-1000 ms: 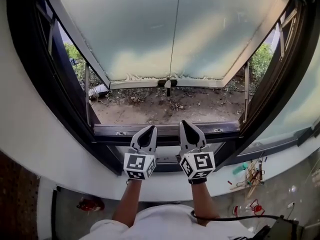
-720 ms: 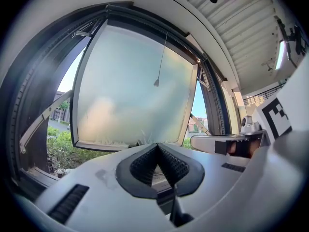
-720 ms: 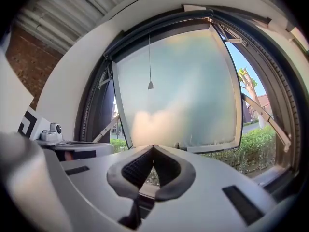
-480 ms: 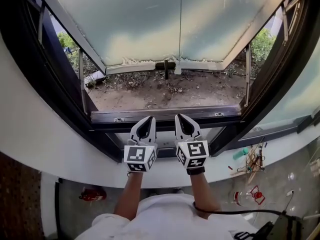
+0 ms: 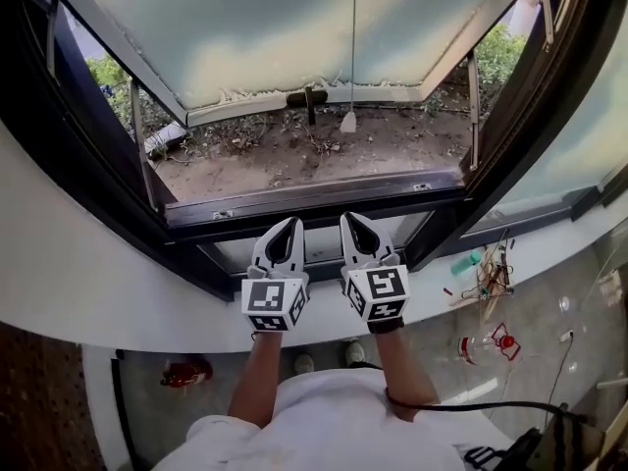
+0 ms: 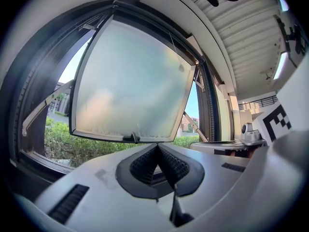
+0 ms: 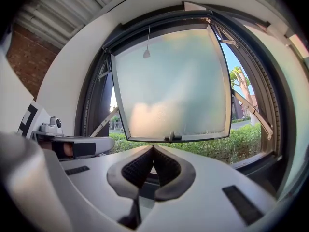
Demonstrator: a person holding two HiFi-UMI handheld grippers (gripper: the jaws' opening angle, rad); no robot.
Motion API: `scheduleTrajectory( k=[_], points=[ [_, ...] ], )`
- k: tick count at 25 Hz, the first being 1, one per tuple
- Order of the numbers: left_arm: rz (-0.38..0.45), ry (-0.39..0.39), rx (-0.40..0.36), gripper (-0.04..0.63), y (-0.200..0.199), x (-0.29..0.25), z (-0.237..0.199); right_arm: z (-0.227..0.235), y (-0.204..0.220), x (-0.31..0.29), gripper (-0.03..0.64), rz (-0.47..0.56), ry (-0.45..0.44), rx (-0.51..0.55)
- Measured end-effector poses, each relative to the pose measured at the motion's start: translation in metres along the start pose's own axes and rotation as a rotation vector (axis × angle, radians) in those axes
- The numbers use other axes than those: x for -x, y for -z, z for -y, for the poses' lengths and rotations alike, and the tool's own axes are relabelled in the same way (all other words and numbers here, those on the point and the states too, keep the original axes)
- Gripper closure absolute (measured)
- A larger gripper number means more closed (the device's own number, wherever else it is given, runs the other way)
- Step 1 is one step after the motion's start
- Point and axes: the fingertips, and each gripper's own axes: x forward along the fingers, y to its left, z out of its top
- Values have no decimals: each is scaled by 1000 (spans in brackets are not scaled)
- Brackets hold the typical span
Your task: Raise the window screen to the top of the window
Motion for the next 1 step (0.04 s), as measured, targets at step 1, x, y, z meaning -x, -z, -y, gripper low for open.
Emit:
scheduleTrajectory(
  k=[1],
  points=[
    [-1,2,3,595,2,2,-1,-3,2,1,615,-4,2,3]
  ],
)
